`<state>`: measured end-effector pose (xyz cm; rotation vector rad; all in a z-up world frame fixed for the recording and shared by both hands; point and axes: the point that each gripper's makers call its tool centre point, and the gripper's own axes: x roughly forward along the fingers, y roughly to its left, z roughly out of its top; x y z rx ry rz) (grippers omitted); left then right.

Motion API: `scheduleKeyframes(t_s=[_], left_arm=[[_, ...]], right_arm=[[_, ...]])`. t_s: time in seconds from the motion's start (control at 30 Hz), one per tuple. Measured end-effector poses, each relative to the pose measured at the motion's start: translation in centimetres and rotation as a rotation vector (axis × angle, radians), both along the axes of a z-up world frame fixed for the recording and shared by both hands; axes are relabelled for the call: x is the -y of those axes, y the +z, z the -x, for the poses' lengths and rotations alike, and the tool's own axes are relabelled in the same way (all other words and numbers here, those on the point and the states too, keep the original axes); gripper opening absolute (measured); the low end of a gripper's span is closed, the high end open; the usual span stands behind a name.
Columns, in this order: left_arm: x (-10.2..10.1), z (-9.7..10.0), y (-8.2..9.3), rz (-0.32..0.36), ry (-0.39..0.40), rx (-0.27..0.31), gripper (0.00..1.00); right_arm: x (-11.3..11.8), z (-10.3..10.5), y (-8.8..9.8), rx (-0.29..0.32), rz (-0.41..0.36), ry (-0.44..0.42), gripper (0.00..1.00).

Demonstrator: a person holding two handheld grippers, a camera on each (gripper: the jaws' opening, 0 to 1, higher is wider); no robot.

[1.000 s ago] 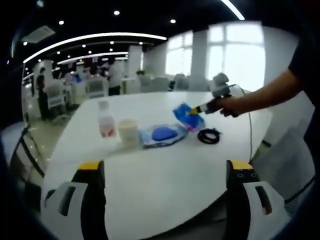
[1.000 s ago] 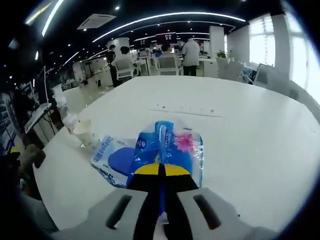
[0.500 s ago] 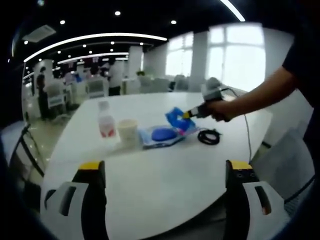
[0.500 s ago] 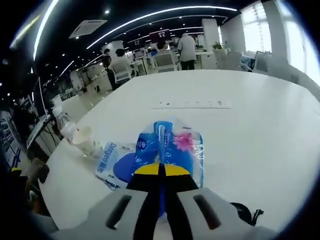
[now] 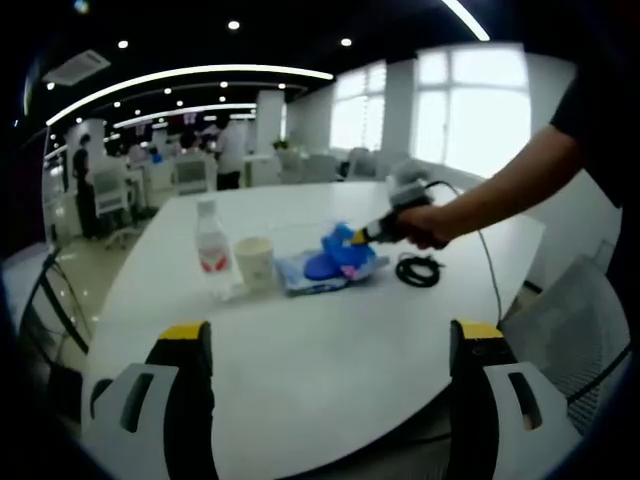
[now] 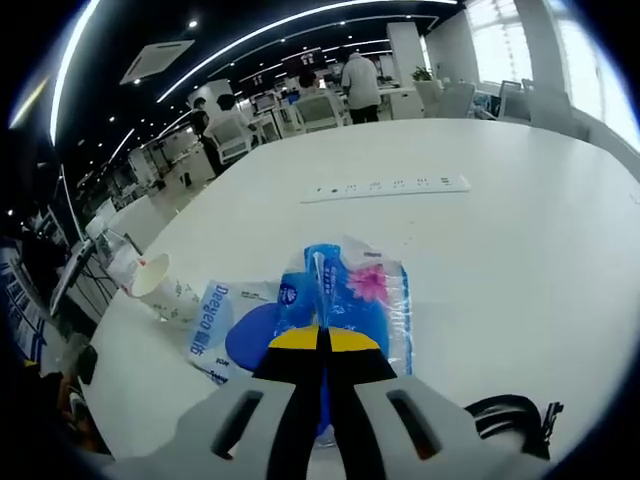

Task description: Arrange the tabletop items into an orderly group along one side of the table until the central work area is clear of visible clutter.

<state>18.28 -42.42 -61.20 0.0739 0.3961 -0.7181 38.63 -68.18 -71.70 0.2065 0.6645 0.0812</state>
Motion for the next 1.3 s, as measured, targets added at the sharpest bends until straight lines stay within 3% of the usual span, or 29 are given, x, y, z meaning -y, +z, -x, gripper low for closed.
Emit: scheduleKeyframes(t_s=[0.5, 0.93, 1.3], left_arm=[[0.0, 0.0, 0.1, -0.001, -0.002, 0.004, 0.95], [0.2, 0.1, 0.2, 0.011, -0.019, 0.010, 0.95], [0.5, 0.1, 0.1, 0.010, -0.033, 0.012, 0.95]], right_arm=[[0.9, 0.1, 0.7, 0.028, 0.016, -0.018, 0.07], [2.2, 2.5, 2.2, 0.073, 0.051, 0.013, 0.18], [3.4, 5.1, 2.2, 0.084, 0.087, 0.048, 0.27]])
